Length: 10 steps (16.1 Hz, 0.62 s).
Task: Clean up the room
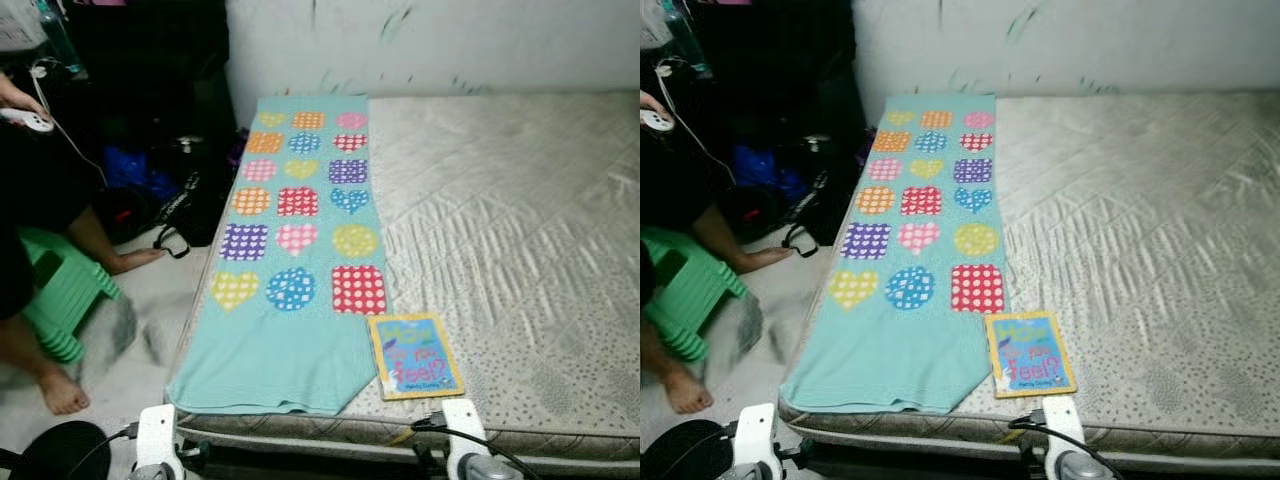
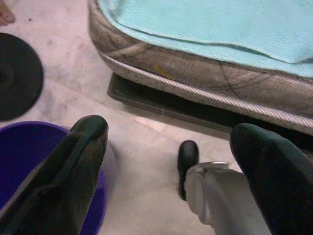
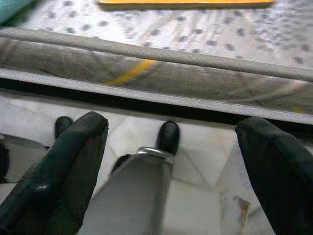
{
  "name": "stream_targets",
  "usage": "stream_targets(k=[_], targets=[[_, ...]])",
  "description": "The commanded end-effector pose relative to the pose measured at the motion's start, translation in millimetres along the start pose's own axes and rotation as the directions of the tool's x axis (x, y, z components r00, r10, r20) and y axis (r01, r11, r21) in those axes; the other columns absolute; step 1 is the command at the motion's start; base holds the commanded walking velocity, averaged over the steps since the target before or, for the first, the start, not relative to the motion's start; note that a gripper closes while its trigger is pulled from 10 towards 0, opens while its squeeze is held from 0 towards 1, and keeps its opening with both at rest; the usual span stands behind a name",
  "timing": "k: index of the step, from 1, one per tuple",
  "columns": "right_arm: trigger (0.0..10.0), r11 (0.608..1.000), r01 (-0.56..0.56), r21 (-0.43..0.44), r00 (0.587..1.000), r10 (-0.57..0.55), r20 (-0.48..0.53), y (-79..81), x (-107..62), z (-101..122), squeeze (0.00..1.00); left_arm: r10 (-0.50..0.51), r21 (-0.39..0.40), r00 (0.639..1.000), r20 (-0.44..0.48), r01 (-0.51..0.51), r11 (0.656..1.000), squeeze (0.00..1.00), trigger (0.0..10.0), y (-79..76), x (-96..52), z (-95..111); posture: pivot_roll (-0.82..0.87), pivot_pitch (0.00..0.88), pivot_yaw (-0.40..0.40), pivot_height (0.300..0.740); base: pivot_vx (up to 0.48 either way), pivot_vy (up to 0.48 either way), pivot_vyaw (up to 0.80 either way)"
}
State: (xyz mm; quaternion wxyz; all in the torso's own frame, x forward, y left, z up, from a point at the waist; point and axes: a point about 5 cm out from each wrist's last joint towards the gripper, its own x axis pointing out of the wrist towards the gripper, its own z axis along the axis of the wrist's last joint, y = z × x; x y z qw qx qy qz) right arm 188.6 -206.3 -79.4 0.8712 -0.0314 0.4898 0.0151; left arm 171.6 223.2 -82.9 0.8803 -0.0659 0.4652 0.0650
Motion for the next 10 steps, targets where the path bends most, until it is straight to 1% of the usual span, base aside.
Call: stream_targets(k=[1,2,5,10], targets=[[10.0,1.000,0.004,0.012,1.000,-0.004,0.009,-0.8,0.1,2.2,0.00,0.004,0.008,1.000,0.003,-0.004,1.000,0.00,10.0,0.8,0.1,1.5,-0.10,0.000,0.096,0.740,0.000,0.000,0.00],[10.0,1.000,0.006,0.016,1.000,-0.006,0.009,-0.4,0.2,2.6,0.00,0.003,0.008,1.000,0.003,-0.003,1.000,0.00,10.0,0.9,0.1,1.8,-0.10,0.000,0.096,0.740,0.000,0.000,-0.57],[10.0,1.000,0.010,0.029,1.000,-0.010,0.011,-0.2,0.3,3.0,0.00,0.004,0.011,1.000,0.004,-0.004,1.000,0.00,10.0,1.3,0.1,2.5,-0.09,0.000,0.097,0.740,0.000,0.000,-0.80],[10.0,0.999,0.016,0.031,1.000,-0.017,0.012,-0.8,0.2,3.2,0.00,0.004,0.017,1.000,0.008,-0.004,1.000,0.00,10.0,1.9,0.2,4.2,-0.09,0.000,0.101,0.740,0.000,0.000,0.00]])
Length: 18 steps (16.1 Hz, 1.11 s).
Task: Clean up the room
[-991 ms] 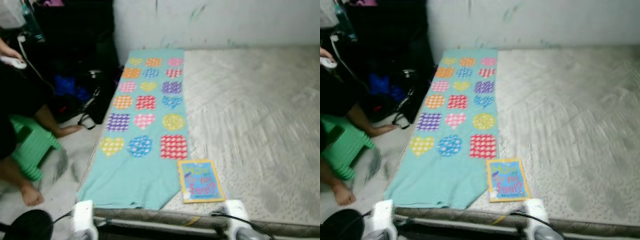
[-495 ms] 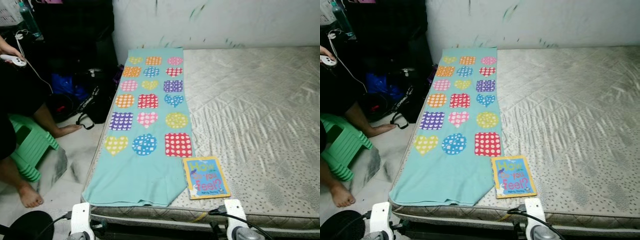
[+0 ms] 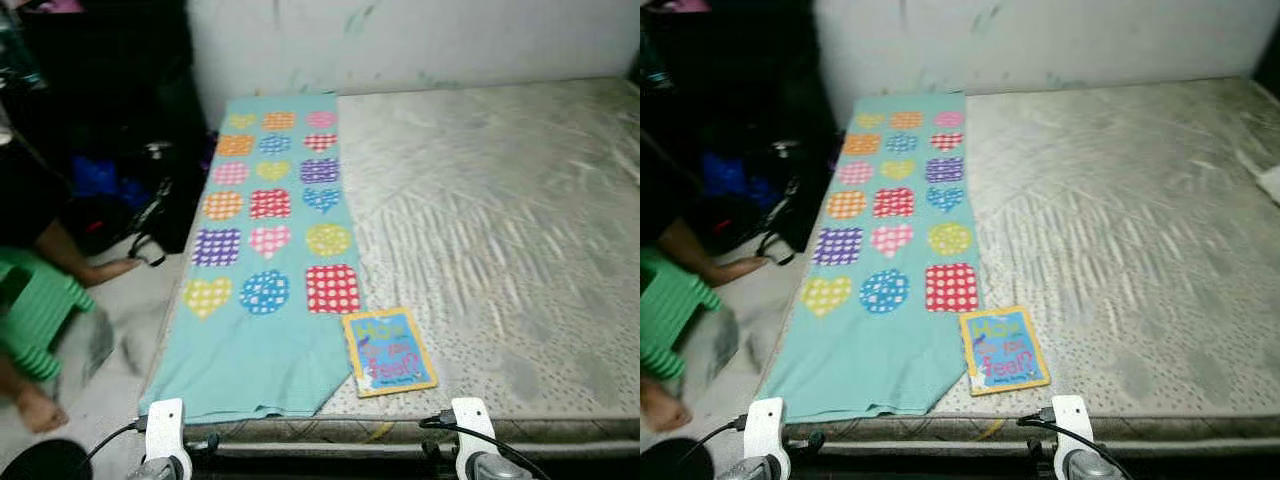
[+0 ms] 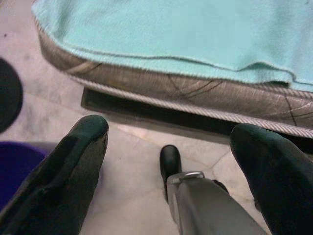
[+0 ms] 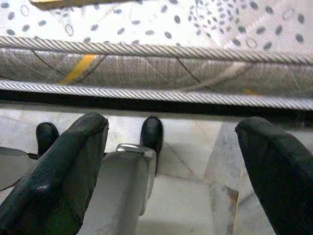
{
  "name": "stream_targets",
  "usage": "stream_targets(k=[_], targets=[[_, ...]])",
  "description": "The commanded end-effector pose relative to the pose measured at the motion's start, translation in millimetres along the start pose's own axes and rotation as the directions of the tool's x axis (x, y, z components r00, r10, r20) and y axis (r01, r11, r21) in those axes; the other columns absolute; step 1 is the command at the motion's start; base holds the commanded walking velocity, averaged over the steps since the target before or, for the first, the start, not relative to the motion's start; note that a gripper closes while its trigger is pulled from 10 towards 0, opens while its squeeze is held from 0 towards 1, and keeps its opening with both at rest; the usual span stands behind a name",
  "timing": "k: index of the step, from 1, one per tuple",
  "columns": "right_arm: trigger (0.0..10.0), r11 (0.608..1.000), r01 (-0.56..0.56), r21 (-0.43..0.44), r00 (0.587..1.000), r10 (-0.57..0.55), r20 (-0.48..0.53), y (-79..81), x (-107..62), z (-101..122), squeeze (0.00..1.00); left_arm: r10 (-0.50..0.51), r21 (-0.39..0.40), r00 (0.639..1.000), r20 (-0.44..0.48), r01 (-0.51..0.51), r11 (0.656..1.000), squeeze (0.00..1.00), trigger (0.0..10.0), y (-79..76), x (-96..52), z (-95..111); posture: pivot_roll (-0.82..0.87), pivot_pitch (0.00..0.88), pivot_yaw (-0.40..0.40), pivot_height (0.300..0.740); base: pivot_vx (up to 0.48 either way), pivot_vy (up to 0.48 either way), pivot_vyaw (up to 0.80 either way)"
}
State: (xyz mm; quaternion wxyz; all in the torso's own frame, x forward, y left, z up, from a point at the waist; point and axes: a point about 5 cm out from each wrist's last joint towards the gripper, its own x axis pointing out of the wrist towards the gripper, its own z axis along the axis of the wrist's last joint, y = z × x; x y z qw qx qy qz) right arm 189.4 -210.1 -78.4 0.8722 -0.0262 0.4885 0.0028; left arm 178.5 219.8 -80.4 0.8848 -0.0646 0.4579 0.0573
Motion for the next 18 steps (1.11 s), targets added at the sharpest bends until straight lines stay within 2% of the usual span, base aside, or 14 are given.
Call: stream_targets(k=[1,10,18], targets=[[10.0,1.000,0.000,0.011,1.000,0.000,0.012,3.2,0.7,2.8,0.00,0.017,0.009,1.000,-0.006,-0.017,1.000,0.00,10.0,6.4,-1.3,-1.2,-0.09,0.000,0.101,0.740,0.000,0.000,0.00],[10.0,1.000,0.011,0.024,0.999,-0.012,0.037,0.3,0.7,8.9,0.00,0.009,-0.001,0.999,0.034,-0.009,1.000,0.00,10.0,2.3,0.2,7.0,-0.09,0.000,0.099,0.740,0.000,0.000,-0.09],[10.0,0.999,0.022,0.038,0.999,-0.022,0.023,-0.2,0.4,4.8,0.00,0.005,0.000,1.000,0.022,-0.005,1.000,0.00,10.0,2.0,0.0,4.2,-0.09,0.000,0.099,0.740,0.000,0.000,-0.80]])
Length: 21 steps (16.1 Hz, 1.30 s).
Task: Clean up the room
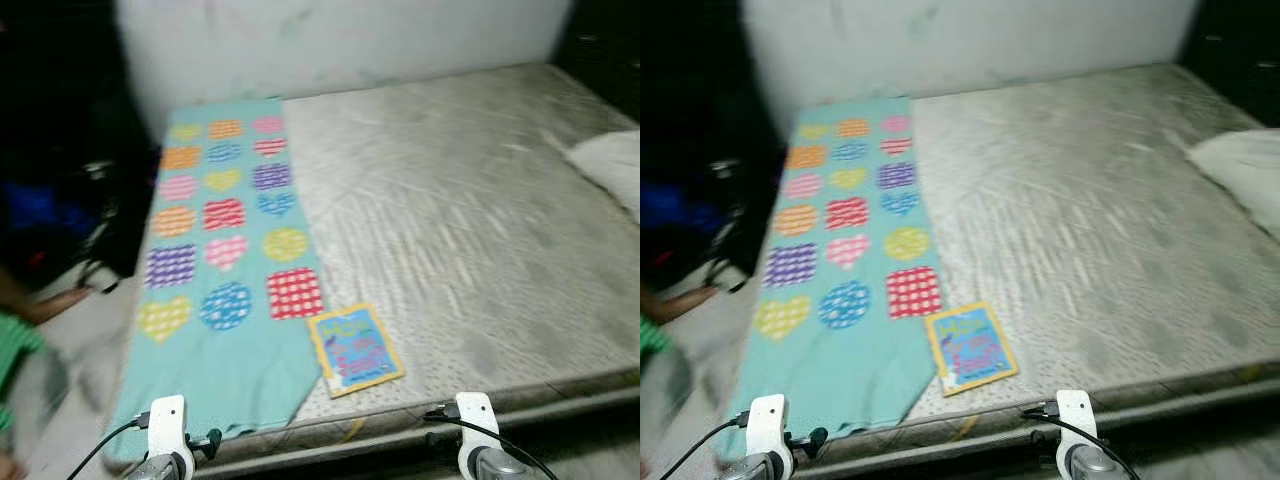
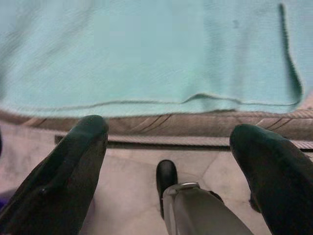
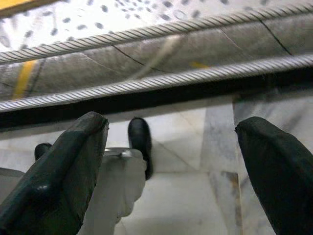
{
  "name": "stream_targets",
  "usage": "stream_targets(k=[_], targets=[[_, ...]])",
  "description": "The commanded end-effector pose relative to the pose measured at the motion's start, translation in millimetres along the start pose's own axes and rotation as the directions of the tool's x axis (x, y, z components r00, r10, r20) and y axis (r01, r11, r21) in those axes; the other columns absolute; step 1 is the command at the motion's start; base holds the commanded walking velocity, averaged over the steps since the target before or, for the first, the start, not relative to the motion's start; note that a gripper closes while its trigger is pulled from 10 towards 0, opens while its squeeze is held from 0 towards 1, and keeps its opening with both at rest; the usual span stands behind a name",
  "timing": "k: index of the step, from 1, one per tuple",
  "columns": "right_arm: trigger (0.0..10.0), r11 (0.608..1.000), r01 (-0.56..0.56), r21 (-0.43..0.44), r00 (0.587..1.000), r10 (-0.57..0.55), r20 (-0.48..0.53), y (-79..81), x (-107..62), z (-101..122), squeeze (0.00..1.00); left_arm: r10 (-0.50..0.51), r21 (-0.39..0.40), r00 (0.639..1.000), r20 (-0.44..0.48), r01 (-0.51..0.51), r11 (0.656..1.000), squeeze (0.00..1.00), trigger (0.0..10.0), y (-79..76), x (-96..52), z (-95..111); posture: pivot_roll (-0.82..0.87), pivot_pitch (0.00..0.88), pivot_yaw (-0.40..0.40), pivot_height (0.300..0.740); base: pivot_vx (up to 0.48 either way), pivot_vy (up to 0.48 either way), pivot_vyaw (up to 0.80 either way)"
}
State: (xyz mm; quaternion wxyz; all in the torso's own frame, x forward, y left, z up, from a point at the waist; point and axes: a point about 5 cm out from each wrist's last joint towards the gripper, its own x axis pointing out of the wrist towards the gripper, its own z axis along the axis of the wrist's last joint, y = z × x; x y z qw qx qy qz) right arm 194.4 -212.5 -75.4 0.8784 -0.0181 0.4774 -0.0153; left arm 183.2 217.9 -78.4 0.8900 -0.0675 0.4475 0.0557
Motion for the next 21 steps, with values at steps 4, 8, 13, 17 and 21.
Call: stream_targets(k=[4,8,13,17,21], targets=[[10.0,1.000,-0.013,-0.001,1.000,0.013,0.017,4.1,0.5,1.8,0.00,0.006,0.016,1.000,0.000,-0.006,1.000,0.00,10.0,3.6,-0.9,-0.8,-0.09,0.000,0.099,0.740,0.000,0.000,-0.40],[10.0,1.000,-0.017,0.009,1.000,0.016,0.026,5.0,0.6,2.7,0.00,0.013,0.012,1.000,0.009,-0.013,1.000,0.00,10.0,3.5,-0.9,-0.2,-0.08,0.000,0.097,0.740,0.000,0.000,0.00],[10.0,0.987,-0.054,0.149,0.990,0.034,0.137,9.9,1.6,24.1,0.00,0.012,-0.038,0.999,0.038,-0.011,0.999,0.00,10.0,6.9,-1.9,1.5,-0.08,0.000,0.098,0.740,0.000,0.000,0.00],[10.0,0.983,-0.072,0.168,0.986,0.045,0.160,14.8,1.8,25.8,0.00,0.012,-0.048,0.998,0.060,-0.009,0.999,0.00,10.0,7.2,-1.8,5.0,-0.08,0.000,0.096,0.740,0.000,0.000,0.00],[10.0,0.984,-0.081,0.157,0.987,0.057,0.148,16.1,1.8,22.8,0.00,0.012,-0.061,0.998,0.066,-0.008,0.998,0.00,10.0,9.3,-2.5,4.4,-0.07,0.000,0.096,0.740,0.000,0.000,0.00]])
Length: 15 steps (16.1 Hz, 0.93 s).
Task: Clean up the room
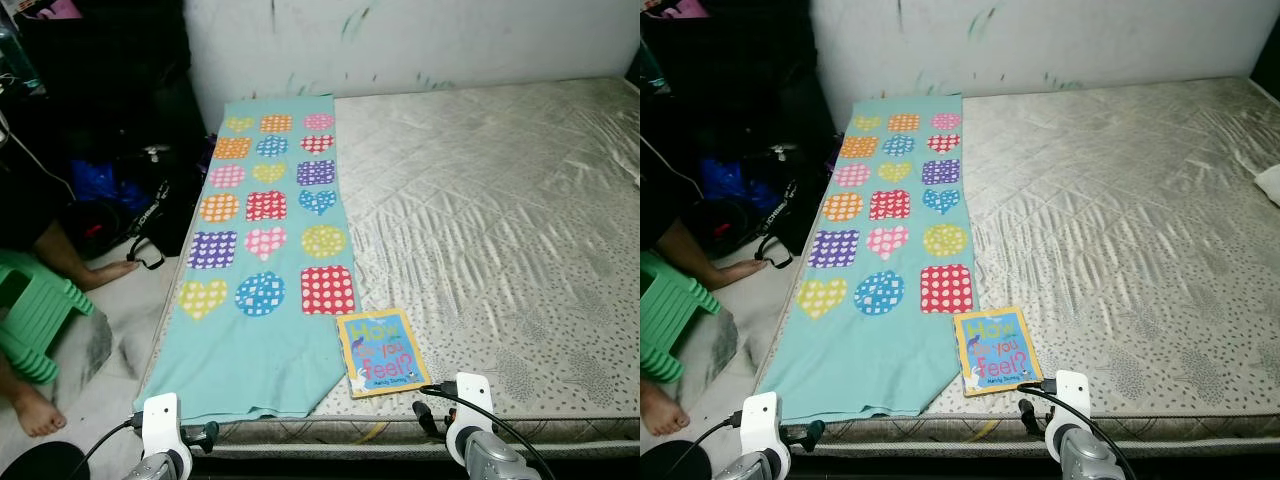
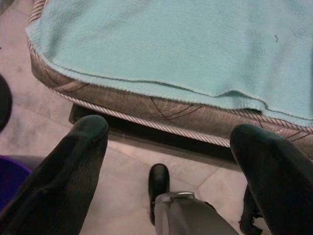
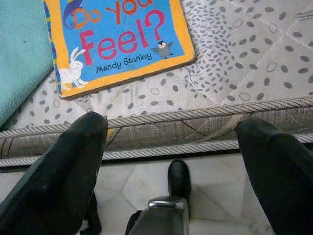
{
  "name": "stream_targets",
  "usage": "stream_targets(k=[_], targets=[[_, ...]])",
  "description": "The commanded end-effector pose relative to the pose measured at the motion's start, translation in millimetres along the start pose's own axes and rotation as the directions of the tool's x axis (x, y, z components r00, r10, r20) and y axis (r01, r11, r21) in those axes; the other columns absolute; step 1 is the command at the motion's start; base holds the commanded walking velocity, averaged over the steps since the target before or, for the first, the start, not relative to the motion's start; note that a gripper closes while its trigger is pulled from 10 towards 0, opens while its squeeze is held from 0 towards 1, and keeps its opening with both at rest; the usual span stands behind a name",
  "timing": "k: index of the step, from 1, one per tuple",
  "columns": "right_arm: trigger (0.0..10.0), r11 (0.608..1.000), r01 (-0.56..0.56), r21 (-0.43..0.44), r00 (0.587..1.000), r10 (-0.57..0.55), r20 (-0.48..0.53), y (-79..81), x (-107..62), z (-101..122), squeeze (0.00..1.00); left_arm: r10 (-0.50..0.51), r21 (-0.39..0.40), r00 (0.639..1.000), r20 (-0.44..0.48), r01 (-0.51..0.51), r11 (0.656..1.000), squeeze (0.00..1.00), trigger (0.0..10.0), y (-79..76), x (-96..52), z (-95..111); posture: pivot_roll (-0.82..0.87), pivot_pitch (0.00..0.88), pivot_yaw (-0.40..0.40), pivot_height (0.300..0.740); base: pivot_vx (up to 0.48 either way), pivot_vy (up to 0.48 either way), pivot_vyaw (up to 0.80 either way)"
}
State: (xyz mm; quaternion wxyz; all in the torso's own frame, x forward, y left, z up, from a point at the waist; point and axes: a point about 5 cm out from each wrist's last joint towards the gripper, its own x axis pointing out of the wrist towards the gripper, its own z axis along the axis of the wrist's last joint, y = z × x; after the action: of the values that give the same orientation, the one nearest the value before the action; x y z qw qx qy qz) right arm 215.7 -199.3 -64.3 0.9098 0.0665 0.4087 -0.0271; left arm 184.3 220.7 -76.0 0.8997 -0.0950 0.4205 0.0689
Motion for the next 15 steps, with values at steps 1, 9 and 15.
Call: stream_targets(k=[1,9,15], targets=[[10.0,1.000,-0.014,0.000,1.000,0.014,-0.002,3.3,0.2,-1.5,0.00,0.018,0.006,1.000,0.007,-0.018,1.000,0.00,10.0,7.7,-1.7,0.9,-0.07,0.000,0.096,0.740,0.000,0.000,0.00],[10.0,0.999,-0.028,-0.023,1.000,0.028,-0.004,1.9,-0.5,-2.5,0.00,0.028,0.019,1.000,-0.007,-0.028,0.999,0.00,10.0,10.7,-2.8,-2.2,-0.07,0.000,0.096,0.740,0.000,0.000,0.00],[10.0,0.998,-0.037,-0.050,0.999,0.037,-0.004,0.7,-1.9,-6.3,0.00,0.015,0.026,1.000,-0.004,-0.015,1.000,0.00,10.0,8.7,-3.4,-4.8,-0.07,0.000,0.095,0.740,0.000,0.000,0.00]])
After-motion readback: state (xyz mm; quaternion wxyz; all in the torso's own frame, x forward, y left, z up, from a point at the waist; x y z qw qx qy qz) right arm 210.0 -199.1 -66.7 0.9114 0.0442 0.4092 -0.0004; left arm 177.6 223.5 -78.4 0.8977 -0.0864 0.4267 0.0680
